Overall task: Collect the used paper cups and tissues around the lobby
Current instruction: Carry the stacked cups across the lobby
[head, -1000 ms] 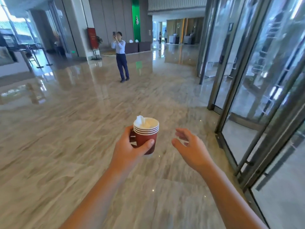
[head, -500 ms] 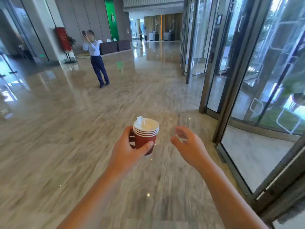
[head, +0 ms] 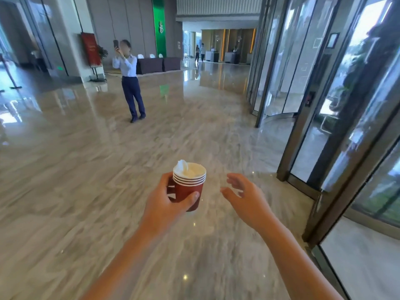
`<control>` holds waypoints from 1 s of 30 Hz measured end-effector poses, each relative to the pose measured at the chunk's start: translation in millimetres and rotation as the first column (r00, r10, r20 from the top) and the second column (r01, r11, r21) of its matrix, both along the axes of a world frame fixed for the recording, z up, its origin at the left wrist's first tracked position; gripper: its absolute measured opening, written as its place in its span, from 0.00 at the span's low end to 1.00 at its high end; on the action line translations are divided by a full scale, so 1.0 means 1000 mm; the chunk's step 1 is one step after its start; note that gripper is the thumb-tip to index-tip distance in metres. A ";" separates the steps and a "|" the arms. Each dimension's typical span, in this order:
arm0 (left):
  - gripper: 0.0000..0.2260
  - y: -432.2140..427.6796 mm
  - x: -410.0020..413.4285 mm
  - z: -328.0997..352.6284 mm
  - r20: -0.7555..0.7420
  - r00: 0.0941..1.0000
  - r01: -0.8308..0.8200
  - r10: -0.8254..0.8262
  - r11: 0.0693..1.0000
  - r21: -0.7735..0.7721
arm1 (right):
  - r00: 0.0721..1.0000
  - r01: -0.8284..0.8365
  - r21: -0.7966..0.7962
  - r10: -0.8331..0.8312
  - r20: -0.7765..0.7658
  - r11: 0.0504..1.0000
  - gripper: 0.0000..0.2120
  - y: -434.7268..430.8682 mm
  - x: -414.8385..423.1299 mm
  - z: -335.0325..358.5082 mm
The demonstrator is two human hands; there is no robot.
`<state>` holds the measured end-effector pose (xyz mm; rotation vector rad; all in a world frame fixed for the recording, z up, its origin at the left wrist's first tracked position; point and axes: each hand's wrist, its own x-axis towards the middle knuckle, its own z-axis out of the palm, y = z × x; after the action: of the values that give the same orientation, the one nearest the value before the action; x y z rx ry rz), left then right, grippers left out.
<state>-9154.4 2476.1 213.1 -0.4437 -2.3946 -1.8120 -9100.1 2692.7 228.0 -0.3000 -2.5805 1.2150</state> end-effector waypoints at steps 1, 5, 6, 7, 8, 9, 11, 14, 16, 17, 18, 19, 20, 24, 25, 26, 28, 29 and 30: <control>0.30 0.012 -0.037 0.002 0.010 1.000 0.012 -0.012 1.000 -0.005 | 1.000 0.013 0.009 -0.013 0.004 1.000 0.23 0.012 -0.032 0.001; 0.26 0.073 -0.175 0.022 0.010 0.996 0.085 -0.085 0.996 0.039 | 0.996 0.085 0.005 -0.085 0.009 0.996 0.23 0.071 -0.140 0.021; 0.25 0.093 -0.206 0.026 0.002 0.994 0.106 -0.106 0.993 0.044 | 0.994 0.109 0.000 -0.109 0.013 0.994 0.23 0.089 -0.165 0.025; 0.25 0.114 -0.234 0.029 -0.007 0.992 0.125 -0.125 0.991 0.040 | 0.991 0.136 0.000 -0.136 0.017 0.991 0.23 0.106 -0.189 0.026; 0.25 0.133 -0.260 0.031 -0.015 0.990 0.139 -0.139 0.990 0.033 | 0.987 0.162 0.000 -0.162 0.017 0.987 0.24 0.124 -0.211 0.027; 0.25 0.155 -0.290 0.031 -0.021 0.988 0.155 -0.155 0.988 0.027 | 0.981 0.192 -0.007 -0.192 0.017 0.981 0.24 0.144 -0.237 0.026; 0.25 0.199 -0.353 0.025 -0.025 0.983 0.184 -0.183 0.983 0.012 | 0.972 0.236 -0.017 -0.236 0.010 0.971 0.24 0.187 -0.293 0.022; 0.25 0.259 -0.448 0.007 -0.036 0.976 0.214 -0.214 0.977 0.001 | 0.968 0.250 0.020 -0.250 -0.006 0.968 0.25 0.252 -0.384 0.005; 0.25 0.295 -0.510 -0.003 -0.022 0.977 0.212 -0.212 0.977 -0.017 | 0.967 0.253 0.031 -0.253 0.008 0.967 0.25 0.290 -0.448 -0.010; 0.25 0.311 -0.541 -0.005 -0.012 0.979 0.204 -0.205 0.978 -0.032 | 0.970 0.243 0.033 -0.244 0.019 0.969 0.26 0.308 -0.481 -0.015; 0.25 0.327 -0.572 -0.004 -0.008 0.981 0.195 -0.196 0.980 -0.046 | 0.974 0.224 0.042 -0.225 0.028 0.974 0.26 0.324 -0.514 -0.017; 0.24 0.343 -0.604 0.000 -0.009 0.982 0.187 -0.188 0.981 -0.057 | 0.977 0.206 0.058 -0.209 0.037 0.977 0.27 0.339 -0.549 -0.017; 0.23 0.357 -0.636 0.005 -0.015 0.984 0.179 -0.180 0.982 -0.056 | 0.980 0.191 0.077 -0.195 0.045 0.979 0.27 0.353 -0.583 -0.014; 0.23 0.398 -0.756 0.025 -0.041 0.992 0.119 -0.121 0.992 -0.051 | 0.989 0.132 0.133 -0.139 0.046 0.982 0.27 0.399 -0.715 0.010; 0.22 0.406 -0.785 0.028 -0.048 0.994 0.097 -0.099 0.994 -0.050 | 0.992 0.112 0.144 -0.118 0.034 0.983 0.27 0.409 -0.747 0.016; 0.23 0.416 -0.816 0.030 -0.055 0.995 0.076 -0.079 0.996 -0.044 | 0.995 0.093 0.154 -0.098 0.025 0.984 0.27 0.419 -0.780 0.021; 0.24 0.437 -0.882 0.028 -0.064 0.997 0.047 -0.050 0.998 -0.036 | 0.998 0.064 0.183 -0.068 0.014 0.981 0.27 0.443 -0.848 0.024; 0.24 0.449 -0.915 0.025 -0.064 0.997 0.041 -0.043 0.999 -0.024 | 0.998 0.056 0.192 -0.059 0.010 0.980 0.27 0.456 -0.883 0.022; 0.24 0.461 -0.950 0.020 -0.068 0.997 0.041 -0.041 0.999 -0.006 | 0.999 0.052 0.196 -0.053 0.002 0.979 0.27 0.470 -0.917 0.019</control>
<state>-10104.0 2936.9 233.4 -0.5494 -2.3620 -1.7780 -10017.6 3162.7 246.5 -0.3287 -2.6542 0.9342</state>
